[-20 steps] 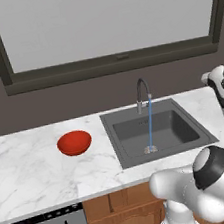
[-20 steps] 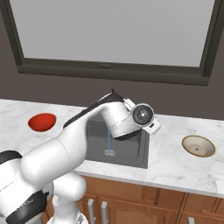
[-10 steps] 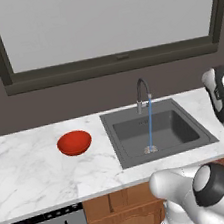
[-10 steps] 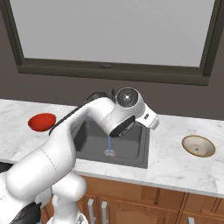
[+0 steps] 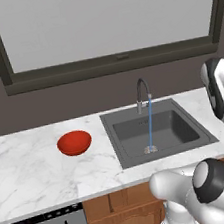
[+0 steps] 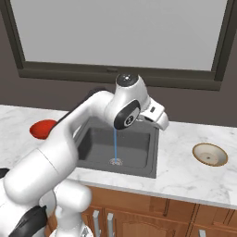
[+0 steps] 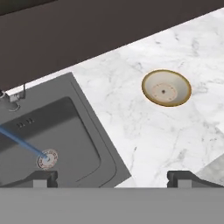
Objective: Rinse each bowl for a few seconds and place them down in the sink or on the counter.
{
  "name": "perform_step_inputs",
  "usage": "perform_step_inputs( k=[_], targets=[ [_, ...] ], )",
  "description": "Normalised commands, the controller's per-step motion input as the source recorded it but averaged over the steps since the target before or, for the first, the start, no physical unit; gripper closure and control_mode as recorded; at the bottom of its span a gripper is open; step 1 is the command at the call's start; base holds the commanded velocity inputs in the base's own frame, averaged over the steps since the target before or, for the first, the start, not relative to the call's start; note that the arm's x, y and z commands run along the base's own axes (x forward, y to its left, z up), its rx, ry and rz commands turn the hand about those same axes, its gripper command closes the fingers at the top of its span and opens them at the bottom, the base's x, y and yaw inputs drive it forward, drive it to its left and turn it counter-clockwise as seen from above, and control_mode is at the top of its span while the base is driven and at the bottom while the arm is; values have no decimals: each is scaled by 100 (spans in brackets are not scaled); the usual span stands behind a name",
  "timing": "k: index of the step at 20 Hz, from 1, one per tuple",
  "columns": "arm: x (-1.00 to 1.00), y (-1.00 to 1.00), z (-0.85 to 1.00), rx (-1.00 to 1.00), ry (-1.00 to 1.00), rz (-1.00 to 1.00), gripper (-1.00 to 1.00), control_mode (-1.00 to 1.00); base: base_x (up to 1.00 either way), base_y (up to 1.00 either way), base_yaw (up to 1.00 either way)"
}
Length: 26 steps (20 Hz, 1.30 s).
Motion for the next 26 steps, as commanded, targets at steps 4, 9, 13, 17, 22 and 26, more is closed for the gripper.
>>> perform_step_inputs(
  k=[4,9,13,17,22,26],
  targets=[
    [-14,-14,0,-6,21,0,-100,-100,0,0,0],
    [-3,-12,-5,-5,7,0,-100,-100,0,0,0],
    [0,-12,-11,-6,0,3,-100,-100,0,0,0],
    [0,-15,-16,-6,0,6,-100,-100,0,0,0],
    [0,-15,-17,-7,0,7,-100,-100,0,0,0],
    [0,-7,-6,-5,1,7,-100,-100,0,0,0]
  ],
)
